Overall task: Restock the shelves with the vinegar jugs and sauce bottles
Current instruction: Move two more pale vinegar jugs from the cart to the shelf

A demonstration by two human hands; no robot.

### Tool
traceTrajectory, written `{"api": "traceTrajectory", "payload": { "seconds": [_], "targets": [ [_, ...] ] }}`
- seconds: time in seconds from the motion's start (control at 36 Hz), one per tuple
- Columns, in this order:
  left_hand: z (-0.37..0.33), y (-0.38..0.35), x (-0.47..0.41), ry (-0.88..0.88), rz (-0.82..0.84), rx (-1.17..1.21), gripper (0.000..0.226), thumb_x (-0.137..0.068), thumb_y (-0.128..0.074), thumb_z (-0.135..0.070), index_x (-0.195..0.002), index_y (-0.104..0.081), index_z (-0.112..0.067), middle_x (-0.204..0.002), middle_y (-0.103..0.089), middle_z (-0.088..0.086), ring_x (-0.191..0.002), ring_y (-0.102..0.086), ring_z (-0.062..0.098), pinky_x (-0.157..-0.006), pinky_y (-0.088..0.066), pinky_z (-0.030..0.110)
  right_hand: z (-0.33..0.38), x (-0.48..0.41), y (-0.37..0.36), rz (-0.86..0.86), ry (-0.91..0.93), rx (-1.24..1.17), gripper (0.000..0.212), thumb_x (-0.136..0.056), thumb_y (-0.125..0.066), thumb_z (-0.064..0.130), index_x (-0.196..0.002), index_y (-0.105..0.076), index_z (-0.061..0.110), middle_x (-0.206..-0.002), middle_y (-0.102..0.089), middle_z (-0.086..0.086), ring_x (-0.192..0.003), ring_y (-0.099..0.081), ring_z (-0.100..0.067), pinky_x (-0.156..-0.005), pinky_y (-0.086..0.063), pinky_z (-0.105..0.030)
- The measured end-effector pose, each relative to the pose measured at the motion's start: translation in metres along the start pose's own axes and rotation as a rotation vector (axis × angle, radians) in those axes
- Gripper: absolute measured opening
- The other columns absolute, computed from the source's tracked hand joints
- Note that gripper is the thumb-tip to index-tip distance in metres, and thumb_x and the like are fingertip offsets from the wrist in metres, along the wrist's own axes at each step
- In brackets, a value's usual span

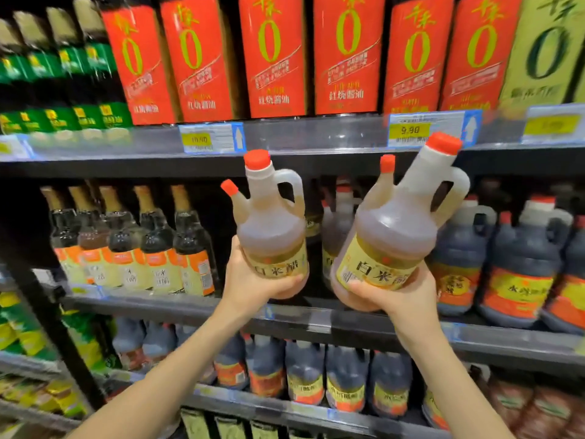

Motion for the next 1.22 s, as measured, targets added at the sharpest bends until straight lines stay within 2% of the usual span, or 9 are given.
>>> {"api": "traceTrajectory", "payload": {
  "seconds": [0.14,0.28,0.39,0.44,0.58,0.67,0.75,0.97,1.22],
  "targets": [
    [0.023,0.000,-0.023,-0.002,0.098,0.028,0.099,-0.038,-0.089,-0.038,-0.122,-0.037,-0.030,-0.116,-0.057,-0.012,-0.107,-0.057,-0.005,-0.079,-0.048,0.008,-0.012,0.001,-0.013,-0.106,0.006,0.032,0.077,-0.044,-0.086,0.002,-0.115,-0.055,0.008,-0.105,-0.068,0.000,-0.090,-0.068,-0.004,-0.069,-0.054,-0.014],
    [0.052,-0.009,-0.039,0.001,0.201,-0.022,0.098,-0.038,-0.090,-0.037,-0.121,-0.039,-0.026,-0.114,-0.057,-0.014,-0.106,-0.057,-0.008,-0.079,-0.048,0.007,-0.023,0.008,-0.021,-0.179,-0.016,0.070,0.084,-0.042,-0.094,0.009,-0.117,-0.055,0.007,-0.104,-0.070,0.000,-0.093,-0.068,-0.007,-0.071,-0.055,-0.018],
    [0.091,-0.026,-0.048,0.075,0.351,-0.106,0.101,-0.038,-0.095,-0.047,-0.121,-0.052,-0.008,-0.109,-0.068,0.001,-0.104,-0.065,0.007,-0.083,-0.057,0.030,-0.026,0.015,-0.019,-0.238,-0.041,0.095,0.086,-0.040,-0.094,0.011,-0.117,-0.055,0.014,-0.106,-0.069,0.003,-0.093,-0.068,-0.005,-0.073,-0.056,-0.018],
    [0.104,-0.033,-0.049,0.106,0.405,-0.133,0.097,-0.038,-0.094,-0.049,-0.113,-0.057,0.000,-0.101,-0.071,0.002,-0.098,-0.067,0.007,-0.078,-0.059,0.031,-0.027,0.018,-0.017,-0.255,-0.037,0.118,0.084,-0.039,-0.094,0.011,-0.112,-0.055,0.020,-0.104,-0.068,0.005,-0.091,-0.067,-0.001,-0.070,-0.055,-0.015],
    [0.101,-0.045,-0.046,0.083,0.404,-0.142,0.082,-0.044,-0.094,-0.023,-0.108,-0.042,-0.023,-0.088,-0.066,-0.014,-0.086,-0.063,-0.005,-0.065,-0.049,0.006,-0.030,0.016,-0.014,-0.278,-0.036,0.139,0.090,-0.038,-0.092,0.018,-0.120,-0.054,0.013,-0.109,-0.069,0.002,-0.096,-0.067,-0.007,-0.076,-0.056,-0.020],
    [0.106,-0.052,-0.048,0.104,0.433,-0.170,0.088,-0.047,-0.094,-0.022,-0.113,-0.036,-0.025,-0.092,-0.061,-0.014,-0.087,-0.058,-0.005,-0.061,-0.045,0.004,-0.030,0.012,-0.014,-0.284,-0.050,0.142,0.095,-0.034,-0.091,0.029,-0.120,-0.054,0.014,-0.109,-0.069,0.002,-0.097,-0.067,-0.007,-0.076,-0.056,-0.020],
    [0.110,-0.057,-0.052,0.118,0.447,-0.206,0.088,-0.047,-0.094,-0.022,-0.114,-0.037,-0.023,-0.090,-0.056,-0.016,-0.080,-0.054,-0.007,-0.058,-0.041,0.005,-0.031,0.009,-0.015,-0.280,-0.058,0.153,0.090,-0.038,-0.096,0.019,-0.117,-0.055,0.012,-0.106,-0.069,0.000,-0.093,-0.068,-0.006,-0.071,-0.055,-0.017],
    [0.140,-0.062,-0.063,0.254,0.478,-0.189,0.105,-0.025,-0.092,-0.054,-0.115,-0.052,-0.019,-0.098,-0.070,-0.001,-0.090,-0.068,0.008,-0.078,-0.059,0.032,-0.040,0.001,-0.021,-0.262,-0.081,0.127,0.083,-0.040,-0.087,0.014,-0.116,-0.055,0.011,-0.105,-0.069,0.000,-0.093,-0.068,-0.005,-0.070,-0.055,-0.017],
    [0.158,-0.062,-0.064,0.339,0.502,-0.107,0.112,-0.024,-0.094,-0.057,-0.120,-0.050,-0.021,-0.105,-0.070,-0.002,-0.095,-0.068,0.010,-0.083,-0.058,0.038,-0.042,0.001,-0.031,-0.272,-0.071,0.093,0.073,-0.040,-0.087,0.012,-0.107,-0.058,0.018,-0.099,-0.071,0.002,-0.091,-0.069,-0.006,-0.069,-0.054,-0.016]
  ]
}}
Point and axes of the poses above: each hand's wrist, its own x-axis away from the middle knuckle, its own y-axis out of the back of the hand, z = x × y, the point moved 7 cm from there along -x, towards the middle knuckle
